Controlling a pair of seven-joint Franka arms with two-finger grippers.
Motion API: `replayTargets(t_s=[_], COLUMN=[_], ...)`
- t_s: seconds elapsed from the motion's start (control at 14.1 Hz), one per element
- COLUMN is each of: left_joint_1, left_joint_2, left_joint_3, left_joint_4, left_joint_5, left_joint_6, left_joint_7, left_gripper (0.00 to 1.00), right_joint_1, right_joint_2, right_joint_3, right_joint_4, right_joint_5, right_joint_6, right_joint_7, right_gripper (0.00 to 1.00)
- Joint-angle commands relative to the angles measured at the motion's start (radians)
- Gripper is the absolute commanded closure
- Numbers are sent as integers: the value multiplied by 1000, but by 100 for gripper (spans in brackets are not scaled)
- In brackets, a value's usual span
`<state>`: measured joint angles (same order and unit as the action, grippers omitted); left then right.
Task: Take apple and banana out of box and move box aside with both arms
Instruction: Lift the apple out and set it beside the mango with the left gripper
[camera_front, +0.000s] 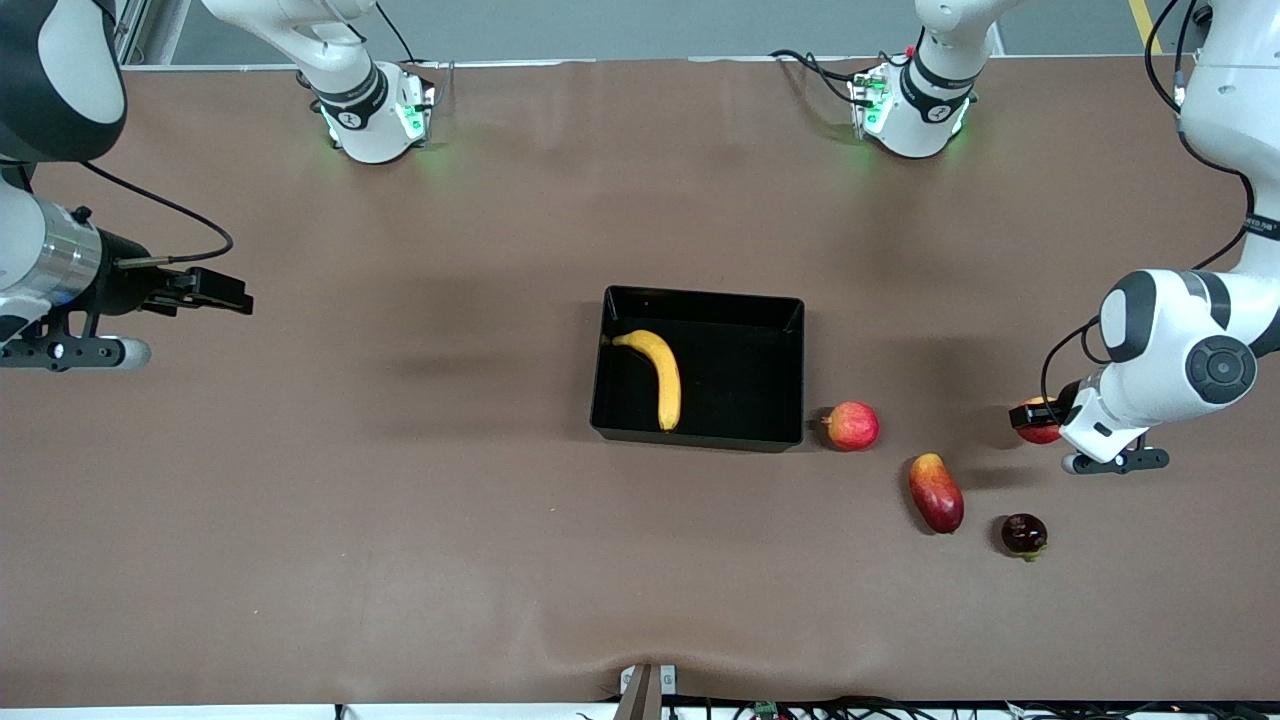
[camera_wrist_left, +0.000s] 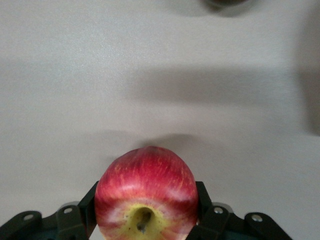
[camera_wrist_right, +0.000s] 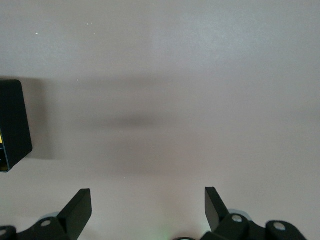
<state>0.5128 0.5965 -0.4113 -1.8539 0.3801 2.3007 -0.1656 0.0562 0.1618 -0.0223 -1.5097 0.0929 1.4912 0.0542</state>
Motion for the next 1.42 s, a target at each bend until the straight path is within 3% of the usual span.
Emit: replayTargets(t_s=[0.0, 0.14, 0.21, 0.42, 0.71, 0.99, 1.35], left_joint_1=[-5, -5, -7, -8, -7, -58, -328], left_joint_2=[52, 45, 33, -53, -156, -141, -71], left_joint_3=[-9, -9, -10, -55, -240, -427, -423], left_joint_4=[33, 36, 38, 38, 42, 45, 108], left_joint_5=[29, 29, 29, 11, -111, -119, -78], left_joint_6=[20, 13, 8, -91, -271, -297, -287], left_joint_7=[0, -11, -14, -26, -209, -529, -687], left_gripper=[92, 14, 0, 0, 0, 0, 0], right_joint_1=[1, 8, 11, 31, 37, 39, 71], right_joint_2=[11, 22, 24, 41, 67, 93, 122], right_joint_3=[5, 5, 7, 7, 7, 7, 7], right_joint_4=[5, 6, 5, 5, 5, 5, 5], right_joint_5=[8, 8, 8, 8, 8, 13, 14], right_joint_6=[9, 11, 12, 37, 53, 92, 138], right_joint_7=[18, 80, 90, 95, 119, 119, 153], right_gripper=[0, 0, 0, 0, 0, 0, 0])
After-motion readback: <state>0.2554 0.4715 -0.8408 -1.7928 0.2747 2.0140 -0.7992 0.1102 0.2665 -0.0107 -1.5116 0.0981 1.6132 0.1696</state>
